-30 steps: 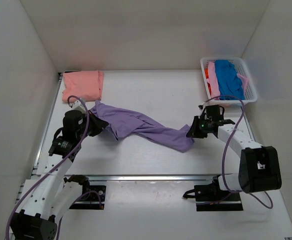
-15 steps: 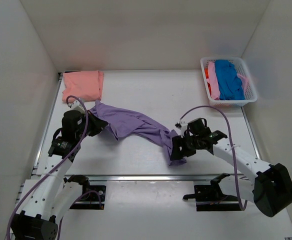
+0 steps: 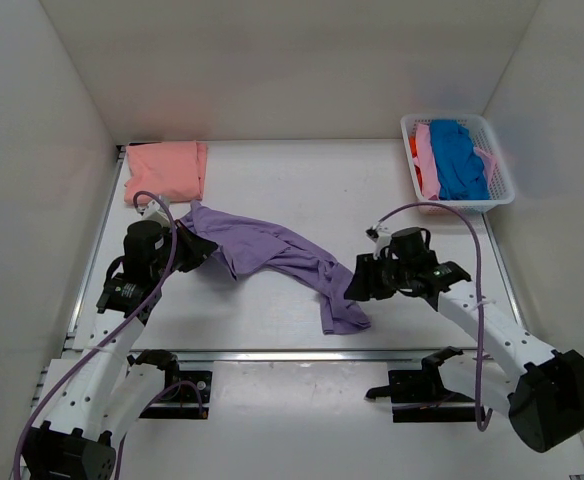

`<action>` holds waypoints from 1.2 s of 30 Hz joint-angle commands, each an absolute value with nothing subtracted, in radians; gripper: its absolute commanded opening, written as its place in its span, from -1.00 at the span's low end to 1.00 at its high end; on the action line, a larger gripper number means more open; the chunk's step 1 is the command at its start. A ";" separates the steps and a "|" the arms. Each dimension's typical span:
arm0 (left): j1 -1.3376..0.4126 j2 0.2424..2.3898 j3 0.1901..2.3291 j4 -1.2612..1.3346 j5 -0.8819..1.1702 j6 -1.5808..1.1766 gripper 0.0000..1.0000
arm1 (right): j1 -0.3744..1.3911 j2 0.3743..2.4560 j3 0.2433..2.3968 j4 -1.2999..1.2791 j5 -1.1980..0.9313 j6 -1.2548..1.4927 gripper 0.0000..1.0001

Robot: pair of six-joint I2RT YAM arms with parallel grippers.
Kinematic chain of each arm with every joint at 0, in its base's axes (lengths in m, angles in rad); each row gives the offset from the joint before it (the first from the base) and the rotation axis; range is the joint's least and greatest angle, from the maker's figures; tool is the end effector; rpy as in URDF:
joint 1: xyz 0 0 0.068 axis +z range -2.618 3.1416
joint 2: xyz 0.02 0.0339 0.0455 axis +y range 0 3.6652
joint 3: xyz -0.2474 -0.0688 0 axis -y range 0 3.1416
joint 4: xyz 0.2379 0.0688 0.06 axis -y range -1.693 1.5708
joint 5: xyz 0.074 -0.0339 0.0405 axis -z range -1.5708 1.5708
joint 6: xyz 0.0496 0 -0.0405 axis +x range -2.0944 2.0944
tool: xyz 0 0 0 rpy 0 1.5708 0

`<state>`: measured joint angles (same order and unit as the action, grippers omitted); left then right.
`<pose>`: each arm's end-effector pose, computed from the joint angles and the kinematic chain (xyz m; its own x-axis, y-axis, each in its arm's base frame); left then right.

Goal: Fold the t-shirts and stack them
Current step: Flatten out the tshirt

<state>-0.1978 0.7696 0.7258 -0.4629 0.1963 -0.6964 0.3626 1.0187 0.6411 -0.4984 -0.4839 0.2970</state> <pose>0.1843 -0.0468 0.2757 -0.5959 -0.5222 -0.6100 -0.0291 0.7732 -0.6335 0.1872 0.0957 0.2016 -0.8602 -0.0493 -0.5076 -0.3563 0.7701 0.5291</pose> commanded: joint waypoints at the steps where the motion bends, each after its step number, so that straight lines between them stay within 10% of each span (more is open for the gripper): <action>1: -0.189 0.756 0.719 -0.427 0.213 -0.707 -1.00 | 0.481 1.023 0.681 -0.426 -0.396 0.359 -0.09; 12: -0.198 0.747 0.710 -0.408 0.230 -0.719 -1.00 | 0.583 1.248 0.704 -0.353 -0.284 0.348 0.32; 13: -0.198 0.753 0.712 -0.414 0.233 -0.721 -1.00 | 0.589 1.268 0.712 -0.344 -0.304 0.335 0.25; 15: -0.196 0.756 0.719 -0.410 0.230 -0.716 -1.00 | 0.584 1.301 0.741 -0.342 -0.347 0.313 -0.81; 16: -0.198 0.753 0.716 -0.413 0.229 -0.716 -1.00 | 0.562 1.314 0.750 -0.357 -0.379 0.299 -1.00; 26: -0.192 0.753 0.709 -0.403 0.230 -0.710 -1.00 | 0.062 1.098 0.837 -0.554 -0.271 0.226 -1.00; 28: -0.193 0.755 0.704 -0.400 0.233 -0.718 -1.00 | 0.002 1.132 0.859 -0.597 -0.247 0.201 -0.67; 30: -0.195 0.752 0.703 -0.402 0.236 -0.718 -1.00 | 0.011 1.141 0.888 -0.649 -0.152 0.196 -0.33; 36: -0.186 0.744 0.698 -0.417 0.229 -0.713 -1.00 | 0.172 1.049 0.861 -0.637 -0.165 0.287 -0.42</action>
<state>-0.1917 0.7681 0.7086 -0.4324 0.2195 -0.7151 0.1055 1.1015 0.8566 -0.6273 -0.1577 0.2462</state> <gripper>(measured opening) 0.023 0.297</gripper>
